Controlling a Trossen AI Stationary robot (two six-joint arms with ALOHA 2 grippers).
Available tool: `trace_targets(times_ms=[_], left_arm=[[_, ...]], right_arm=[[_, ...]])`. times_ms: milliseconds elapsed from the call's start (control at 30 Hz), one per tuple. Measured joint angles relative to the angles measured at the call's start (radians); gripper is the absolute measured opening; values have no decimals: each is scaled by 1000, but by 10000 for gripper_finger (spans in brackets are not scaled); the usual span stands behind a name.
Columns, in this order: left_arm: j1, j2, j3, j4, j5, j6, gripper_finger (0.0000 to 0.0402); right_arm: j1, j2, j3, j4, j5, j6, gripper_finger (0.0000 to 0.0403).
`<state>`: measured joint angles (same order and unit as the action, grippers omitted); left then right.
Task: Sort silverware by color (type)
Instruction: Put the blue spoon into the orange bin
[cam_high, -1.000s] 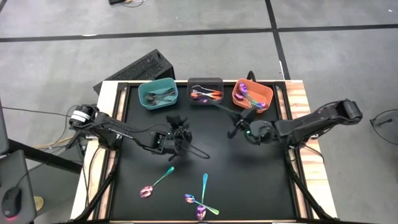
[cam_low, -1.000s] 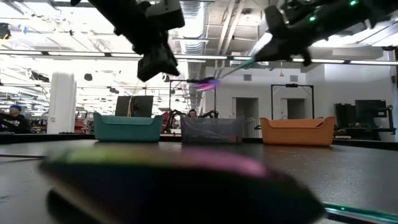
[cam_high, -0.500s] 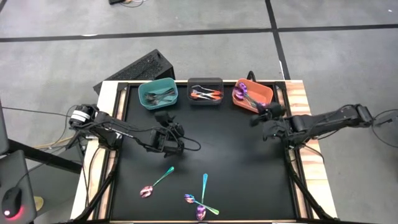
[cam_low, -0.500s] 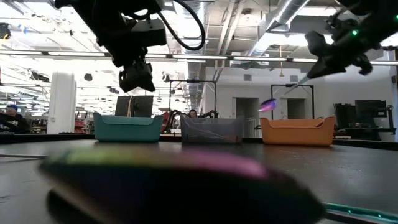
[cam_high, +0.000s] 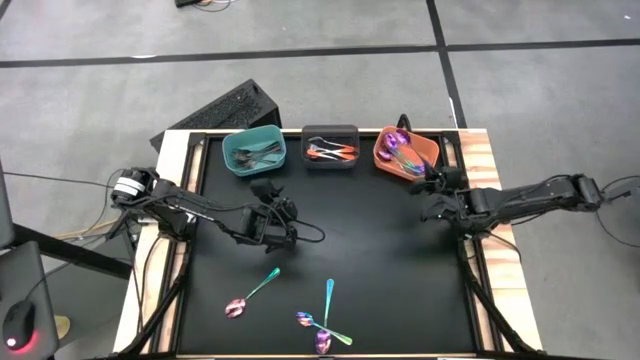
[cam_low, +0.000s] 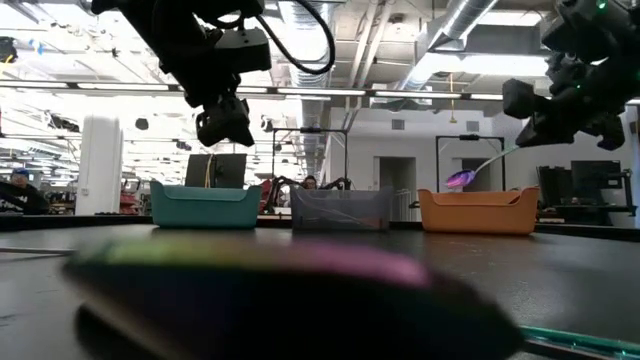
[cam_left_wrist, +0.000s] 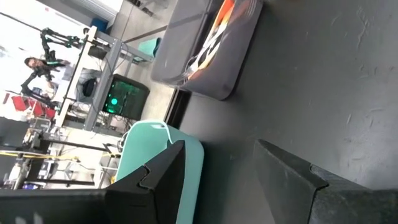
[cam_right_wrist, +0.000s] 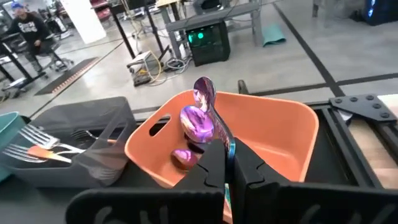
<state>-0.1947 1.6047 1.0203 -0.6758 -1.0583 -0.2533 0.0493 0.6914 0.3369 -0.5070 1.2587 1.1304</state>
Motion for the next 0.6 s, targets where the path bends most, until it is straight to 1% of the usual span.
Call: trace_targets(times_ms=[100, 233, 300, 367, 500, 600], left_arm=[[0, 0, 0, 23, 1, 24, 183], [0, 0, 0, 28, 2, 29, 183], [1, 0, 0, 46, 2, 41, 183], [1, 0, 0, 50, 2, 45, 183], [1, 0, 0, 48, 2, 40, 183], [1, 0, 0, 48, 2, 41, 183]], right_arm=[[1, 0, -6, 67, 6, -56, 10], [0, 0, -12, 163, 5, -180, 9], [-7, 0, -12, 182, 4, -217, 9], [-19, 0, -12, 174, 1, -220, 10], [-34, 0, -12, 179, -47, -228, 10], [-26, 0, -12, 233, -88, -294, 10]])
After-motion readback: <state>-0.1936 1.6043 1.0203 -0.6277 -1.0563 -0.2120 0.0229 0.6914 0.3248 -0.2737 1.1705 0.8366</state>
